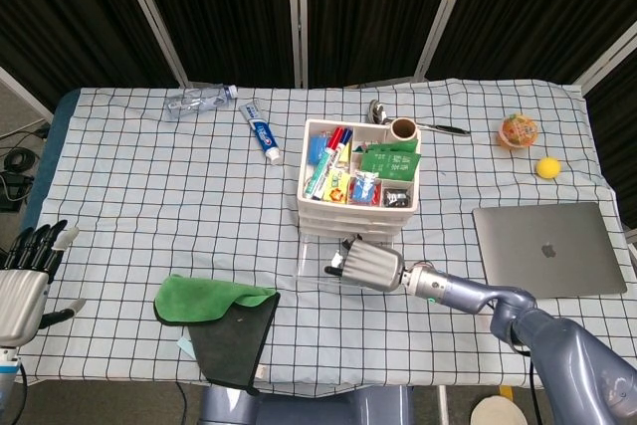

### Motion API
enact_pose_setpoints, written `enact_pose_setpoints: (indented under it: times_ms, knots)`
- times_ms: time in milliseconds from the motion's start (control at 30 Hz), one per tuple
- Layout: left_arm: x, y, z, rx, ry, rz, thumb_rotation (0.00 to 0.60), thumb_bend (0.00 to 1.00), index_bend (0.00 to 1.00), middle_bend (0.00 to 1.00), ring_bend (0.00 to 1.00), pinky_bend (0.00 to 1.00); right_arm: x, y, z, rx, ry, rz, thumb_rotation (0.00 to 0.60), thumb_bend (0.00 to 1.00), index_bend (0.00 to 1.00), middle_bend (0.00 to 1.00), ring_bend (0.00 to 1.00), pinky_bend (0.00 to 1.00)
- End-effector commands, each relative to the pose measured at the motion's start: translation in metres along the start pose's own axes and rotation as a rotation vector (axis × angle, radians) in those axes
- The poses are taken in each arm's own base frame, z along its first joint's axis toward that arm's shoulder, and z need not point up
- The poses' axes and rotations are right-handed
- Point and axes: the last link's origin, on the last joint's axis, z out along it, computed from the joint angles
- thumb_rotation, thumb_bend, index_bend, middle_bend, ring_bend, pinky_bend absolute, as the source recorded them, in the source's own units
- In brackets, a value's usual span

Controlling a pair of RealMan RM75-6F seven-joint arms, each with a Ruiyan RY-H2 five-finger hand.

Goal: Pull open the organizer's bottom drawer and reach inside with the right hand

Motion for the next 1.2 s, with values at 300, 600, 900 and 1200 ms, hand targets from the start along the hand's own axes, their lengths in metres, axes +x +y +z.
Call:
enact_pose_setpoints:
  times_ms: [300, 600, 900, 1200]
  knots:
    - [-0.001, -0.001, 0.003, 0.005, -0.007, 0.000, 0.600, 0.00, 0.00, 0.00, 0.00, 0.00, -0.005, -0.002, 0.002, 0.011, -0.017, -0.012, 0.600, 0.00, 0.28, 1.00, 0.98, 0.78]
    - [-0.001, 0.000, 0.005, 0.003, -0.008, -0.001, 0.600, 0.00, 0.00, 0.00, 0.00, 0.00, -0.009, -0.005, 0.004, 0.023, -0.026, -0.027, 0.600, 0.00, 0.31, 1.00, 0.97, 0.78]
    - [-0.003, 0.003, 0.007, -0.008, -0.019, 0.000, 0.600, 0.00, 0.00, 0.00, 0.00, 0.00, -0.013, -0.006, 0.003, 0.028, -0.040, -0.055, 0.600, 0.00, 0.36, 1.00, 0.97, 0.78]
    - [-0.002, 0.003, 0.006, -0.010, -0.013, -0.004, 0.600, 0.00, 0.00, 0.00, 0.00, 0.00, -0.017, -0.013, 0.006, 0.053, -0.051, -0.076, 0.600, 0.00, 0.39, 1.00, 0.97, 0.77]
